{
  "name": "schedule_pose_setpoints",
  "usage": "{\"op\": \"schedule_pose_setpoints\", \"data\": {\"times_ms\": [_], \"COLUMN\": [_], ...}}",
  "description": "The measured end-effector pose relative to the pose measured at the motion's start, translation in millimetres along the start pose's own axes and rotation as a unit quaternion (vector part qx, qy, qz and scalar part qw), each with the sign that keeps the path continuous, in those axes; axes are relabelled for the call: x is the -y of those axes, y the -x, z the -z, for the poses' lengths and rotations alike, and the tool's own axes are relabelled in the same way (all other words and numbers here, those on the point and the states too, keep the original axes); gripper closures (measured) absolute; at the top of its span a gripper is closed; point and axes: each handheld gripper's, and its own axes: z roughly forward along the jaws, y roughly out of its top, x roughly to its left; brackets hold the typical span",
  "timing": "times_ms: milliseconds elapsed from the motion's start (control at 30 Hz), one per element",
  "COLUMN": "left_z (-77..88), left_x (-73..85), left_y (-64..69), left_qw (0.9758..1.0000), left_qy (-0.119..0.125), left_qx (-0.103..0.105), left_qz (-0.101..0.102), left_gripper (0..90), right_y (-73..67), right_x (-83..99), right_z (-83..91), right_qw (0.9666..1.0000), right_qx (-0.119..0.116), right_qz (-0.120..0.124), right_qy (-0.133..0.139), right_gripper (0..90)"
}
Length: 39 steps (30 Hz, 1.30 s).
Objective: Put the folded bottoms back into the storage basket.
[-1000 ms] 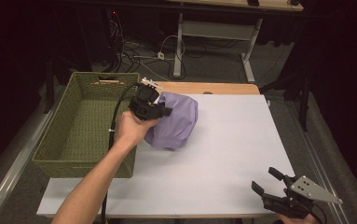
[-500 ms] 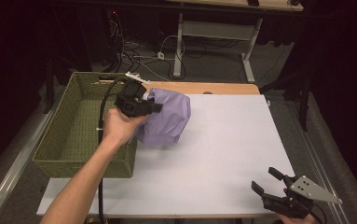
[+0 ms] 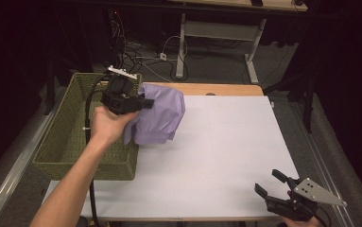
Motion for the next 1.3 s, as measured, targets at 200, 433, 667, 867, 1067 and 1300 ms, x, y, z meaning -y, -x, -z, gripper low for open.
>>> {"op": "schedule_pose_setpoints", "data": {"times_ms": [200, 433, 667, 867, 1067, 1300], "left_z": [15.5, 32.9, 52.3, 68.2, 80.7, 97.1], "left_x": [2.1, 7.3, 13.0, 18.0, 24.8, 32.7], "left_y": [-7.1, -14.9, -24.3, -32.3, -40.1, -49.9], "left_qw": [0.9999, 0.9995, 0.9987, 0.9979, 0.9969, 0.9948], "left_qy": [0.009, 0.021, 0.033, 0.04, 0.045, 0.058], "left_qx": [-0.007, -0.014, -0.027, -0.039, -0.05, -0.065], "left_qz": [0.009, 0.017, 0.027, 0.033, 0.042, 0.054], "left_gripper": [80.7, 80.7, 80.7, 80.7, 80.7, 80.7], "right_y": [0.0, 0.0, -0.1, -0.1, 0.0, -0.2], "right_x": [-0.1, -0.2, -0.2, -0.3, -0.4, -0.4], "right_z": [-0.3, -0.4, -0.9, -1.4, -1.8, -2.7], "right_qw": [1.0, 1.0, 1.0, 1.0, 1.0, 1.0], "right_qx": [0.0, 0.0, 0.0, -0.001, -0.001, -0.001], "right_qz": [0.0, 0.001, 0.0, 0.0, 0.001, 0.001], "right_qy": [0.0, 0.0, -0.001, -0.002, -0.003, -0.004], "right_gripper": [19.9, 19.9, 19.9, 19.9, 19.9, 19.9]}}
